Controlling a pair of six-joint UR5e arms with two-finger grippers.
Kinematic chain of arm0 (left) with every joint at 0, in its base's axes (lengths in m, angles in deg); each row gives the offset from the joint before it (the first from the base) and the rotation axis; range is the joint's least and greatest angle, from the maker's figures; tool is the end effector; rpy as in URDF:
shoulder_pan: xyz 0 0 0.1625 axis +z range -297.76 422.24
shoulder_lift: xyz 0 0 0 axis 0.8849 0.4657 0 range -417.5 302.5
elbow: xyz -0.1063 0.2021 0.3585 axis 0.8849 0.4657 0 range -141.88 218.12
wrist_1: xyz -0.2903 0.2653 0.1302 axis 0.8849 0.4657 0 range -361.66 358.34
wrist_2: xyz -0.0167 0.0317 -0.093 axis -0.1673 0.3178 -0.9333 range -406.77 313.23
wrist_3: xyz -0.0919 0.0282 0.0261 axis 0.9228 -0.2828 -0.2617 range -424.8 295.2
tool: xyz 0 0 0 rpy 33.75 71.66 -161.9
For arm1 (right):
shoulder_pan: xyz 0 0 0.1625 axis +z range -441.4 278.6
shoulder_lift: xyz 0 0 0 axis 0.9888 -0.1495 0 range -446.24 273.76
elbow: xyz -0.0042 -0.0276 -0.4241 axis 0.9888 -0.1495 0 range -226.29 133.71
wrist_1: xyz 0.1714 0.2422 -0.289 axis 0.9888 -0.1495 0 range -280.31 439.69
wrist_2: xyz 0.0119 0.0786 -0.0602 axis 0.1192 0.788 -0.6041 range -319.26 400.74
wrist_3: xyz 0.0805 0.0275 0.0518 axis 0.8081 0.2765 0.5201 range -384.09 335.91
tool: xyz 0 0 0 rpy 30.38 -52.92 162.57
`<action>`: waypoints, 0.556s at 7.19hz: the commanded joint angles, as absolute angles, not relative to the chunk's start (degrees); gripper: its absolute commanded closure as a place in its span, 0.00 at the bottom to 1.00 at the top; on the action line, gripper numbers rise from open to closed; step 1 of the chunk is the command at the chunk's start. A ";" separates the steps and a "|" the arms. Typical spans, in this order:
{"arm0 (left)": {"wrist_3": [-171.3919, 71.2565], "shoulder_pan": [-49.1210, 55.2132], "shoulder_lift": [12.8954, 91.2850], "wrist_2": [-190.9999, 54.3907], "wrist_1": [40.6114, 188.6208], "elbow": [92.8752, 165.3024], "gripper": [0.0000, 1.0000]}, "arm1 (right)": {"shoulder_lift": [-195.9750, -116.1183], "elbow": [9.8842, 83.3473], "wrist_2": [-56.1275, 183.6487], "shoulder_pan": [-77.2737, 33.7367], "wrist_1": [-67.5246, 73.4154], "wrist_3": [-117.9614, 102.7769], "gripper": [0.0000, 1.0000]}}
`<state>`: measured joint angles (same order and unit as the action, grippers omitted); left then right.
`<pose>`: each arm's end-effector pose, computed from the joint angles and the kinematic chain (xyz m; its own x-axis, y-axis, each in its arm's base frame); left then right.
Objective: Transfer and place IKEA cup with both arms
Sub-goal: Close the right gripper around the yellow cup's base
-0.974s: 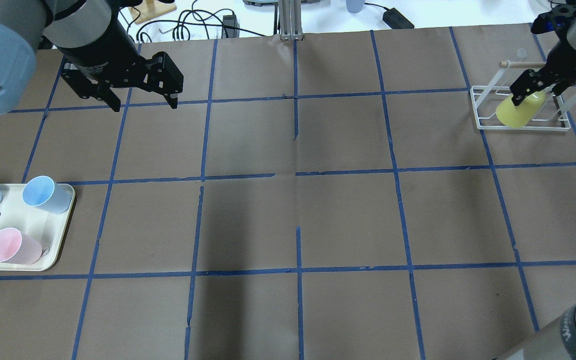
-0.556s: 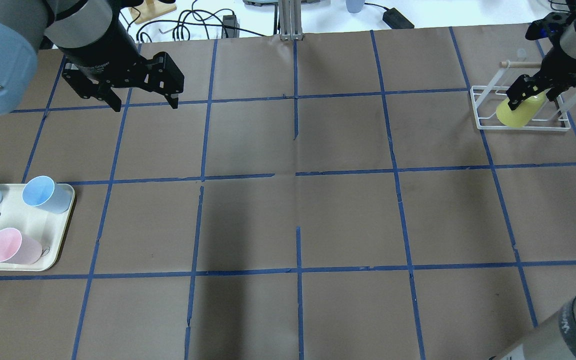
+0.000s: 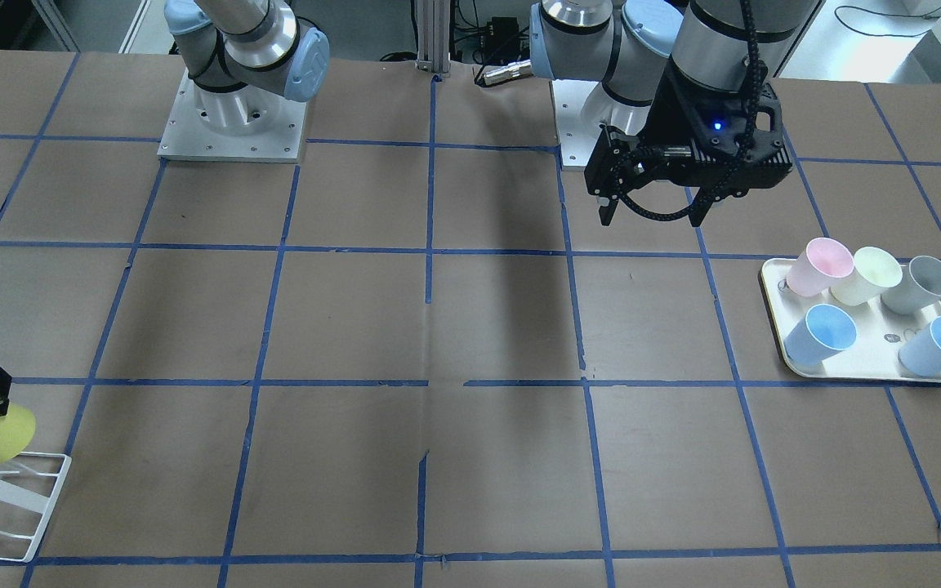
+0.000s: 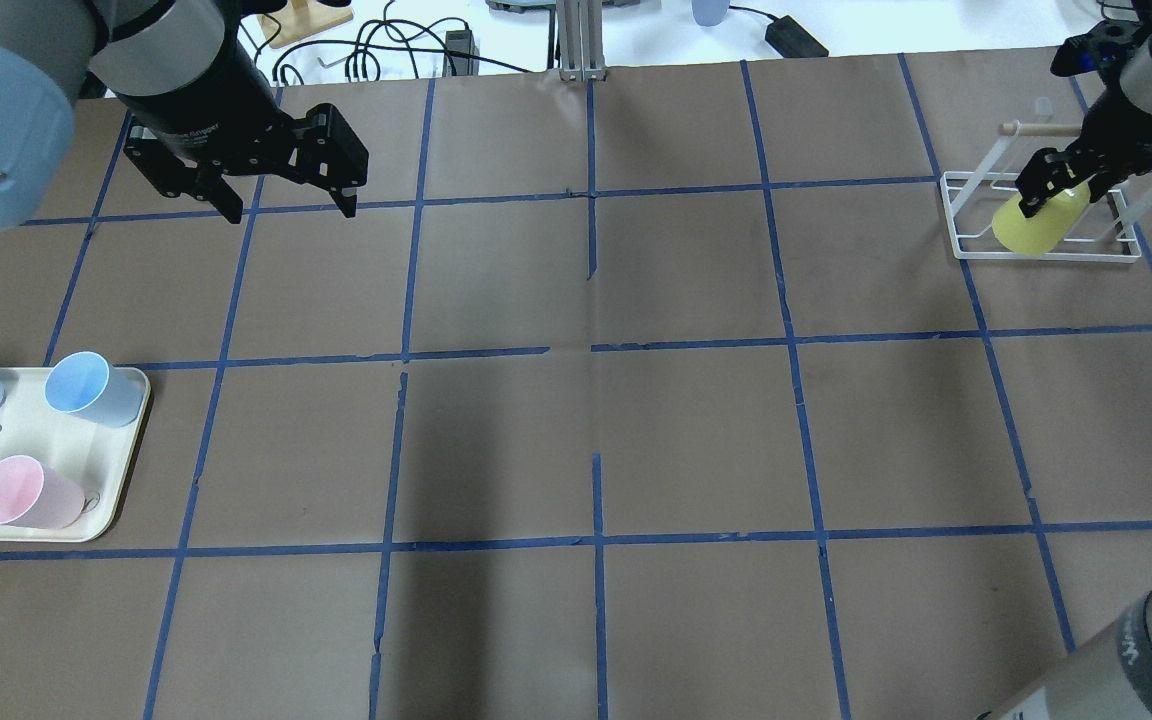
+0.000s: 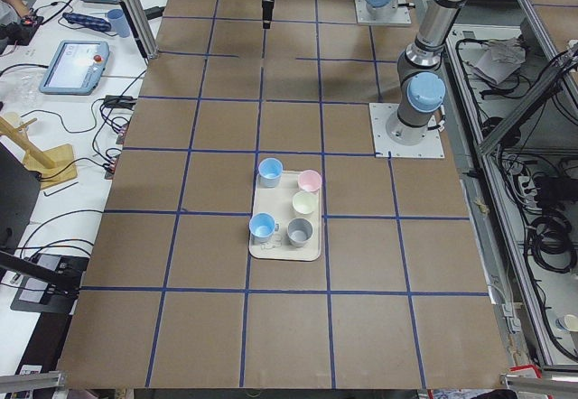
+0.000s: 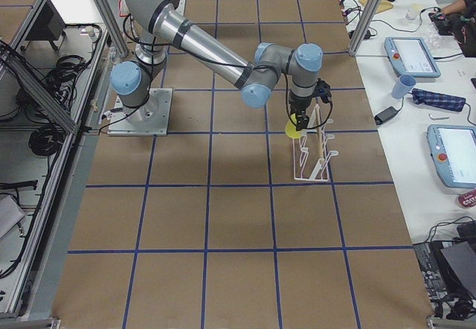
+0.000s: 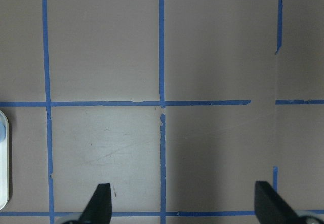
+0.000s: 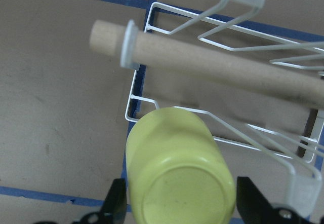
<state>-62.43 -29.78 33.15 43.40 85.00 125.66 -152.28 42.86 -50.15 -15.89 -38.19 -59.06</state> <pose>-0.1507 -0.5000 0.5095 -1.0000 -0.0062 0.0008 -0.0062 0.9959 -0.0898 -0.1458 -0.6379 0.3060 -0.9820 -0.1792 0.0603 -0.1828 0.9814 -0.0592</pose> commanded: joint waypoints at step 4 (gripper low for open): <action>-62.43 -29.78 33.11 43.40 85.00 125.66 0.00 | -151.72 42.74 -49.96 -15.83 -40.18 -59.16 0.21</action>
